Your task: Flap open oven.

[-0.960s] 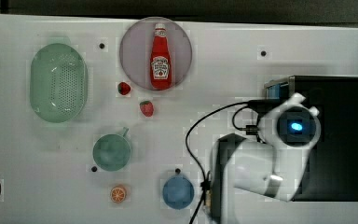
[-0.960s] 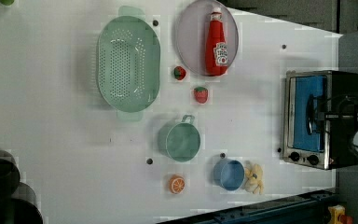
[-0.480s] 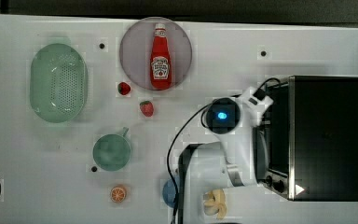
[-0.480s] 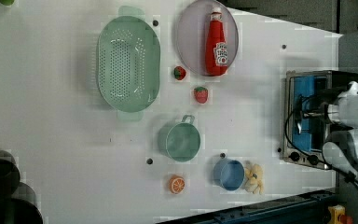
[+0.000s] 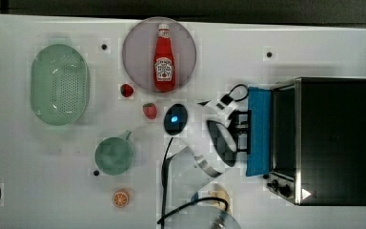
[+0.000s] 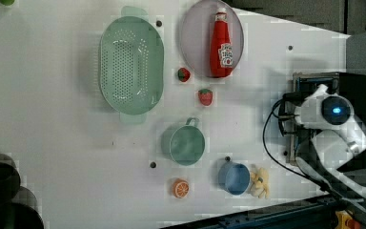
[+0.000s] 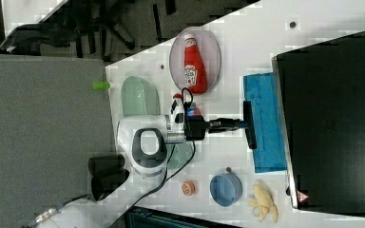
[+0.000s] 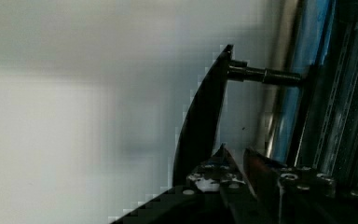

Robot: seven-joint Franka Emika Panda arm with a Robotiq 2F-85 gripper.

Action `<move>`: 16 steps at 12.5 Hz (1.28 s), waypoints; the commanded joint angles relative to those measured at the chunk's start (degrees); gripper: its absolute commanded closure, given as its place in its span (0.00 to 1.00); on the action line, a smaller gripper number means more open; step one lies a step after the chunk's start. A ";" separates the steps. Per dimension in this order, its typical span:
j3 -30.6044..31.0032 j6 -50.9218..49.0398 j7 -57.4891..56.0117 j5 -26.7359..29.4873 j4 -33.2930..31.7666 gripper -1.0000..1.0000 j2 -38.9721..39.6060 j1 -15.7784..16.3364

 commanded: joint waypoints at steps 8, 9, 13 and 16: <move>1.21 -3.04 21.99 -6.89 4.32 0.83 12.01 5.81; 1.10 -1.90 22.04 -6.73 4.37 0.83 12.37 5.70; -0.08 3.11 22.29 0.15 4.86 0.83 6.74 5.28; -0.94 1.82 22.28 16.89 4.60 0.83 -3.87 4.49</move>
